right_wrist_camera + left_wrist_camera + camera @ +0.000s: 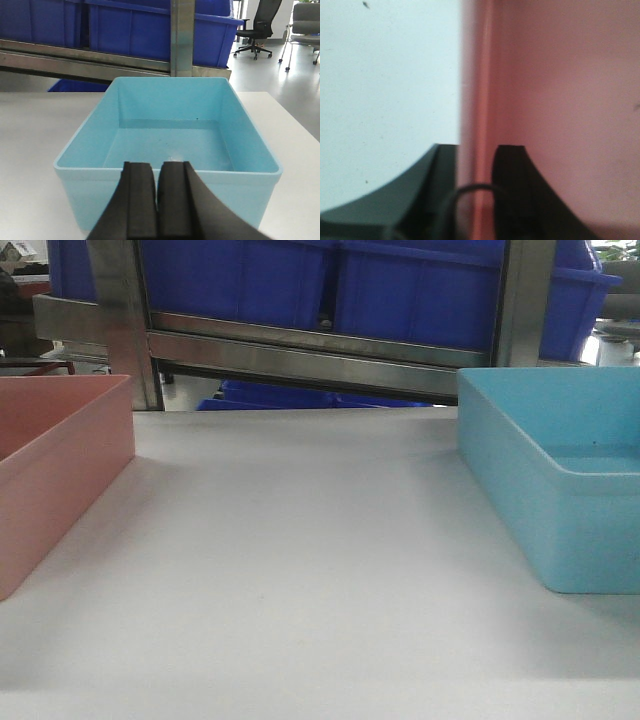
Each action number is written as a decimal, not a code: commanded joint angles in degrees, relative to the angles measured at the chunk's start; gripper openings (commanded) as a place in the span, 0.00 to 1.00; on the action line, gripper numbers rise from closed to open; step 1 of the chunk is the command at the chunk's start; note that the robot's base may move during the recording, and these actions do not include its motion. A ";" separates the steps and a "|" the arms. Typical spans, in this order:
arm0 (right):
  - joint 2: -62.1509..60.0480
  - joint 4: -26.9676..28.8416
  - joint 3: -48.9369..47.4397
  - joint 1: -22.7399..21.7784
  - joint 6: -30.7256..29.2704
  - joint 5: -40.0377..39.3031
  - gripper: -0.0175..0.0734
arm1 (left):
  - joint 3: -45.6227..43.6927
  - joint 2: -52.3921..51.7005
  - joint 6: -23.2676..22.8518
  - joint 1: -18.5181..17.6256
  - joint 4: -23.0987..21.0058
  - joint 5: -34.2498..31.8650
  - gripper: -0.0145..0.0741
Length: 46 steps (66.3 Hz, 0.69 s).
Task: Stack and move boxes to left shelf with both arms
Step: 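Grip the pink bin wall with the left gripper and lift it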
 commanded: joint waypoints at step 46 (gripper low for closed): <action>-1.16 -0.24 -1.04 0.04 -0.49 -5.23 0.25 | -7.44 -9.22 -9.38 -2.48 -9.53 5.43 0.16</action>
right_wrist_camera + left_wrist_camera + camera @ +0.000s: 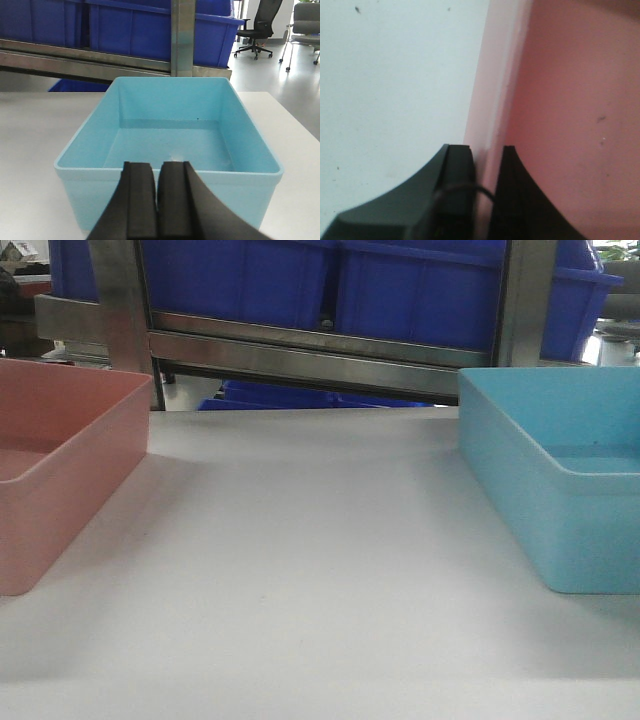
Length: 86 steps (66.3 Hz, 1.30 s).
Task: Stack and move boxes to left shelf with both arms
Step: 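Grip the pink bin wall with the left gripper and lift it, then move the pink bin to the table center and release it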
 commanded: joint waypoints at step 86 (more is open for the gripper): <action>-1.16 -0.24 -1.04 0.04 -0.49 -5.23 0.25 | -2.61 -5.39 -40.46 -37.86 7.33 1.76 0.16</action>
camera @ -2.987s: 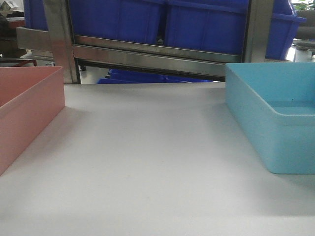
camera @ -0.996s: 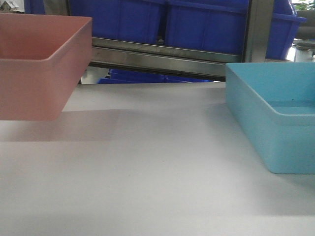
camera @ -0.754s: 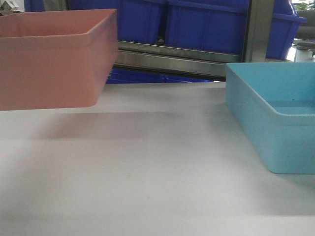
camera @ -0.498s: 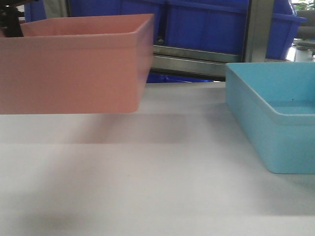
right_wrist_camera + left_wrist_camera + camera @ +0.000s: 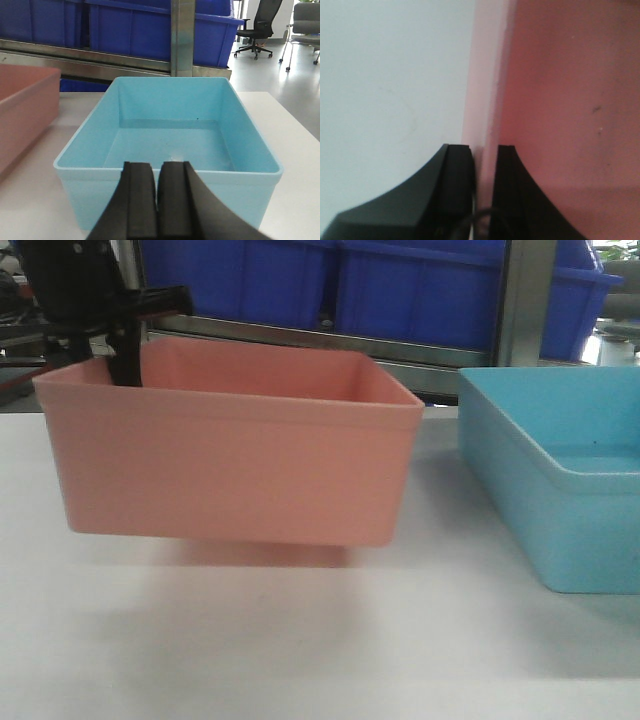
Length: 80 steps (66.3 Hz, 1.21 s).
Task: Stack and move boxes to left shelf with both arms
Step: 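Move the pink bin to the table center and release it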
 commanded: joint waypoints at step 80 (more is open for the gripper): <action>-1.16 -0.24 -1.04 0.04 -0.49 -5.23 0.25 | -2.37 -1.49 10.94 -2.37 -6.58 2.31 0.76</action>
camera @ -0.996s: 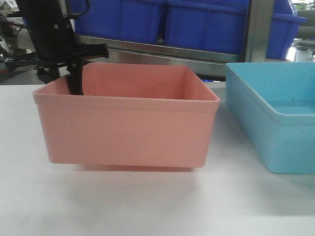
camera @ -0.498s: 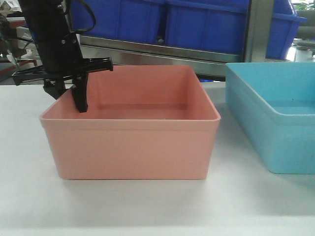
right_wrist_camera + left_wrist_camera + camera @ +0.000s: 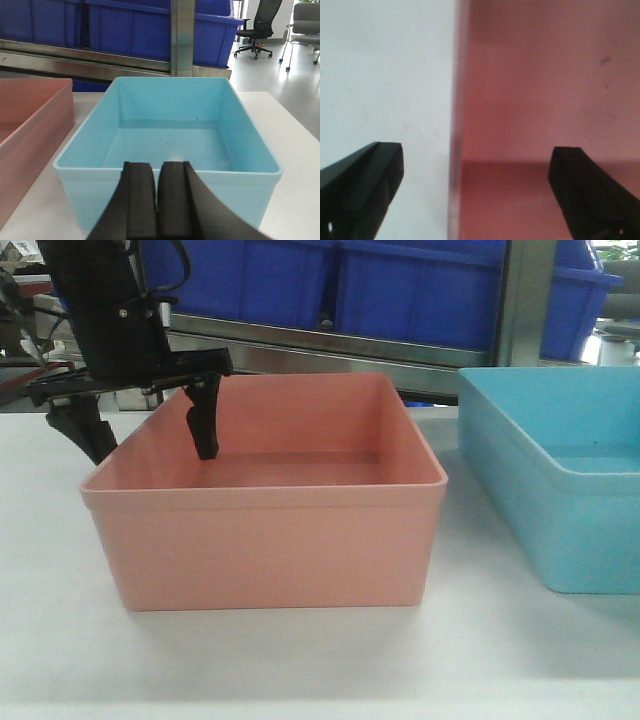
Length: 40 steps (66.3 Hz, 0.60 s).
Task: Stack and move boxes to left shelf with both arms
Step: 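Move the pink bin to the table center and release it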
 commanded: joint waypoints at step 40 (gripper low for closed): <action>-1.16 -0.24 -1.04 0.04 -0.49 -4.45 0.25 | 15.74 -37.23 17.20 -0.34 1.44 -8.02 0.56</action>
